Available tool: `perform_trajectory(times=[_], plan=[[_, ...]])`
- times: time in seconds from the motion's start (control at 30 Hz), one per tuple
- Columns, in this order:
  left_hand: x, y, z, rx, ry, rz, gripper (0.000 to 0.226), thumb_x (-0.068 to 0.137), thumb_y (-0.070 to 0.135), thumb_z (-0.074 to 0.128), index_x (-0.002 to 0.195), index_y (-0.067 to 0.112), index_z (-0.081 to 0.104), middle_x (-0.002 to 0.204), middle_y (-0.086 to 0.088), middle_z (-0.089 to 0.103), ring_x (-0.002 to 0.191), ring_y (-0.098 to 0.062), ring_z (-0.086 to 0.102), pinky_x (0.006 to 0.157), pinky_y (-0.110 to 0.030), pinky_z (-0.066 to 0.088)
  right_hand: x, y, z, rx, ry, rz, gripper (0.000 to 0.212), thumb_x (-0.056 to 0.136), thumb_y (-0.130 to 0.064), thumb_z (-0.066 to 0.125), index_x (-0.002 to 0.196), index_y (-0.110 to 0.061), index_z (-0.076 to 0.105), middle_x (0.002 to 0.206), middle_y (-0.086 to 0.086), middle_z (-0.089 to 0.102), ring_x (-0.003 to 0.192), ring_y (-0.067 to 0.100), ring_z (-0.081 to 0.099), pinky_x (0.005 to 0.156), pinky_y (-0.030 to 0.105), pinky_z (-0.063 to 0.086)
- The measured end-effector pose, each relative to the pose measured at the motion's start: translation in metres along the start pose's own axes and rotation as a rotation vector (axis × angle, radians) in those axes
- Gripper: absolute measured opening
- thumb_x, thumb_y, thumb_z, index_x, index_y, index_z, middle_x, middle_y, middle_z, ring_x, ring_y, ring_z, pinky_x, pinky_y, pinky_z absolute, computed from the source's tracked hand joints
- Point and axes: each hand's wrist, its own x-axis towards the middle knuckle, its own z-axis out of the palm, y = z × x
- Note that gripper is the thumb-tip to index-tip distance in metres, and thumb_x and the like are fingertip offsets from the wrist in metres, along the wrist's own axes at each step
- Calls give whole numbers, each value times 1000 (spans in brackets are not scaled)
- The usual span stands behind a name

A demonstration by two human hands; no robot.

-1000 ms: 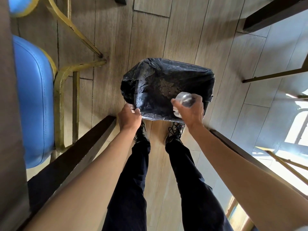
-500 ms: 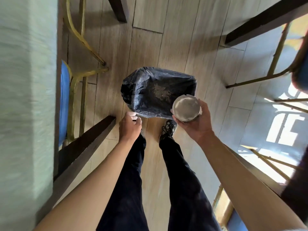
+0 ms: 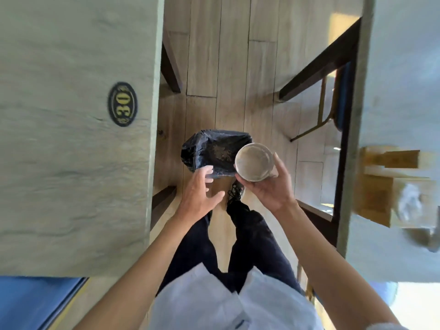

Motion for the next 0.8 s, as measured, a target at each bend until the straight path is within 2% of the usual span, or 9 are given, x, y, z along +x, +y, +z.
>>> perform_trajectory(times=[0.07, 0.13, 0.2, 0.33, 0.47, 0.53, 0.63, 0.73, 0.8], plan=[[-15, 27, -19, -23, 39, 82, 84, 76, 33, 81, 145, 18, 36, 141, 0, 47, 117, -10, 58, 91, -25, 54, -26, 0, 19, -58, -15, -42, 58, 99, -54, 57, 142, -15, 59, 145, 21, 57, 137, 42, 53, 113, 61, 43], [-28, 51, -37, -48, 62, 150, 91, 73, 34, 84, 147, 18, 34, 142, 1, 44, 119, -8, 55, 94, -25, 53, -50, 2, 36, -79, -19, -67, 62, 100, -55, 56, 145, -13, 56, 143, 21, 59, 133, 41, 57, 118, 63, 36], [-41, 72, -56, -65, 72, 220, 97, 71, 35, 87, 148, 19, 32, 143, 2, 42, 122, -7, 53, 96, -28, 53, -71, 4, 54, -125, -48, -77, 64, 99, -56, 57, 147, -13, 55, 145, 22, 57, 130, 40, 58, 116, 62, 38], [-64, 100, -91, -76, 86, 335, 107, 65, 40, 91, 150, 19, 30, 144, 3, 41, 130, -5, 49, 104, -31, 49, -104, 11, 91, -250, -73, -75, 59, 101, -55, 55, 142, -13, 60, 146, 24, 58, 125, 38, 61, 96, 53, 57], [-87, 109, -112, -41, 127, 411, 110, 62, 47, 90, 150, 18, 32, 148, 8, 41, 139, -5, 42, 113, -30, 41, -124, 29, 124, -457, -152, -31, 58, 103, -55, 48, 142, -13, 61, 138, 25, 62, 109, 31, 67, 80, 40, 62], [-100, 107, -119, -38, 166, 393, 112, 61, 50, 91, 151, 20, 30, 149, 12, 40, 141, -2, 39, 114, -25, 37, -129, 38, 137, -551, -186, 3, 58, 104, -56, 45, 140, -13, 63, 128, 20, 65, 101, 28, 67, 73, 36, 60], [-124, 100, -126, -45, 267, 334, 115, 60, 55, 90, 152, 26, 28, 149, 18, 39, 140, 2, 38, 113, -19, 36, -134, 52, 153, -664, -229, 61, 57, 104, -56, 45, 135, -13, 67, 121, 17, 70, 102, 29, 67, 77, 38, 57], [-150, 96, -124, -63, 369, 272, 115, 60, 56, 89, 152, 28, 27, 149, 19, 38, 140, 3, 38, 112, -19, 38, -136, 61, 163, -785, -266, 110, 54, 102, -54, 50, 129, -14, 72, 111, 13, 76, 90, 22, 73, 68, 33, 59], [-167, 95, -116, -81, 441, 218, 114, 61, 55, 90, 152, 27, 28, 148, 19, 39, 139, 2, 39, 111, -21, 41, -137, 65, 166, -884, -265, 157, 52, 101, -55, 54, 128, -15, 73, 115, 13, 77, 94, 23, 74, 68, 32, 60]])
